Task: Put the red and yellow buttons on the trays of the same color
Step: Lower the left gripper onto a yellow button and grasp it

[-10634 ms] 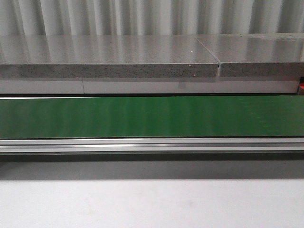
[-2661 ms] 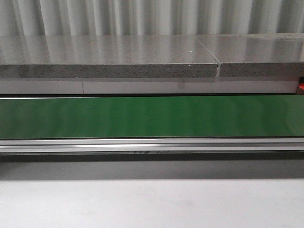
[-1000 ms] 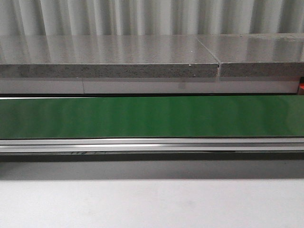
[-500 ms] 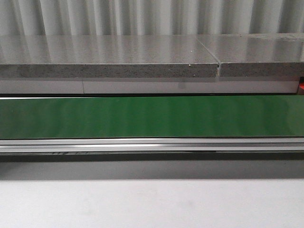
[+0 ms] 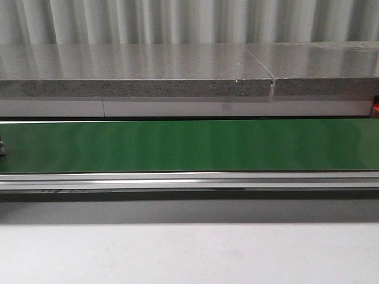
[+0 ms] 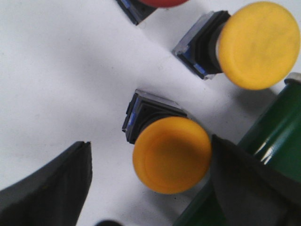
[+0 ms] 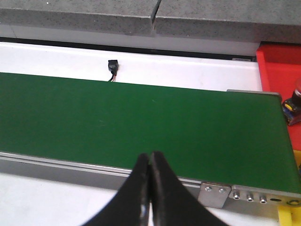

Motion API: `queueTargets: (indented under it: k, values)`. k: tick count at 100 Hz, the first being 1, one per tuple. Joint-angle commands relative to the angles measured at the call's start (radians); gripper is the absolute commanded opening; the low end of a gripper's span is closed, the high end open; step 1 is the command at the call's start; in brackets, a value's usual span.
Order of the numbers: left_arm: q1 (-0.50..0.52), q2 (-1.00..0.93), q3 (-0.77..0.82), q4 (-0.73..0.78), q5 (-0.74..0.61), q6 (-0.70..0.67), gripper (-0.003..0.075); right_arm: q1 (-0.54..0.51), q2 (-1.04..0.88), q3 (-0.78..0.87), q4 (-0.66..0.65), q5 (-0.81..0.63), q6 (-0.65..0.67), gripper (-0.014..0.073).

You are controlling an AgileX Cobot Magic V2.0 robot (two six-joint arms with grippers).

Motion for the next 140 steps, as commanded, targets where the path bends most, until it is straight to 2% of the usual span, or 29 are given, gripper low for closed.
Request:
queueTargets:
  k: [1,20,32,57,100,140]
  values:
    - [0.004,-0.045,-0.032,-0.017,-0.018,-0.010,0.0476,0.002,-0.001,-0.025,-0.008,-0.078,-0.008,-0.0068]
    - [0.004,-0.045,-0.040,-0.017,-0.029,-0.010,0.0276,0.002,-0.001,-0.025,-0.008,-0.078,-0.008,-0.0068]
    - [0.004,-0.045,-0.040,-0.017,-0.029,0.013,0.0214,0.002,-0.001,-0.025,-0.008,-0.078,-0.008,-0.0068]
    - [0.004,-0.095,-0.040,-0.004,-0.012,0.057,0.0210,0.002,-0.001,-0.025,-0.008,-0.078,-0.008,-0.0068]
    - [-0.028,-0.345,0.013,-0.003,0.050,0.143,0.0210,0.002,-0.001,-0.025,-0.008,-0.078,-0.008,-0.0068]
    - [-0.177,-0.376,0.062,-0.003,0.053,0.143,0.0210,0.002,-0.001,-0.025,-0.008,-0.078,-0.008,-0.0068]
